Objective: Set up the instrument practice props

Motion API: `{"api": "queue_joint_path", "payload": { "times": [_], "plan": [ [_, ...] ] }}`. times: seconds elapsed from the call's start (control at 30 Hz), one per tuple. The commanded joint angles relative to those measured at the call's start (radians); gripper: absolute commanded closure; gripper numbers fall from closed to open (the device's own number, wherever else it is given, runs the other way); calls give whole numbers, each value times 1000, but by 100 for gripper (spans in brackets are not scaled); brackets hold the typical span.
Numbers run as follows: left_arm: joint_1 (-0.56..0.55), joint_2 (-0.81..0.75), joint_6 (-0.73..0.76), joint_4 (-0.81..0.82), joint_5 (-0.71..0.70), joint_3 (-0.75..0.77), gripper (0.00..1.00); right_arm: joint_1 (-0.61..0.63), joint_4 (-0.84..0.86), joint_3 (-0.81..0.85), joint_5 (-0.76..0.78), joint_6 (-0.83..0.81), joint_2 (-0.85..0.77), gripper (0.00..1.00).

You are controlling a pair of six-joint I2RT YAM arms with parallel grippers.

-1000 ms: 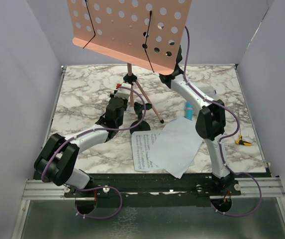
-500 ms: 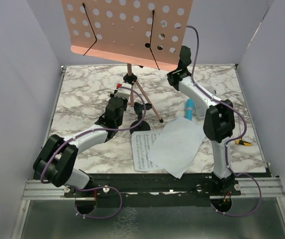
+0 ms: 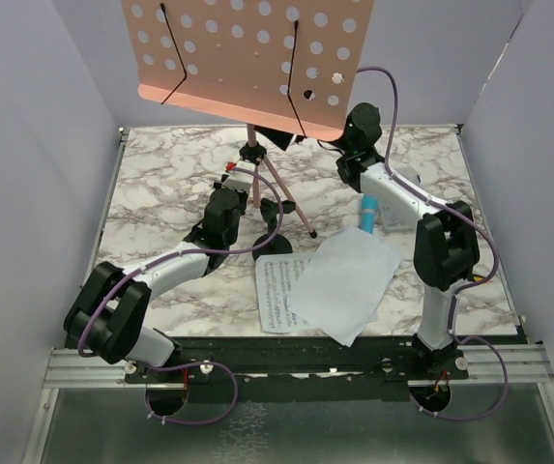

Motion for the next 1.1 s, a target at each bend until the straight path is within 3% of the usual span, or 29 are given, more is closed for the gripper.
{"api": "queue_joint_path", "payload": {
  "times": [0.0, 0.27, 0.33, 0.47, 0.73, 1.07],
  "plan": [
    [22, 37, -139, -366, -18, -104, 100, -11, 1, -125, 79, -45, -82, 1],
    [21, -41, -150, -369, 60, -86, 97, -61, -3, -380, 122, -26, -210, 0],
    [20, -64, -159, -369, 77, -82, 83, -73, 21, -454, 139, -11, -247, 0],
    [20, -109, -168, -368, 107, -77, 43, -86, 19, -553, 159, -14, -309, 0],
    [22, -276, -254, -357, 158, -103, 3, -87, -83, -680, 184, -53, -449, 0],
    [28, -498, -451, -356, 210, -216, 1, -87, -308, -877, 259, -76, -722, 0]
  ]
}}
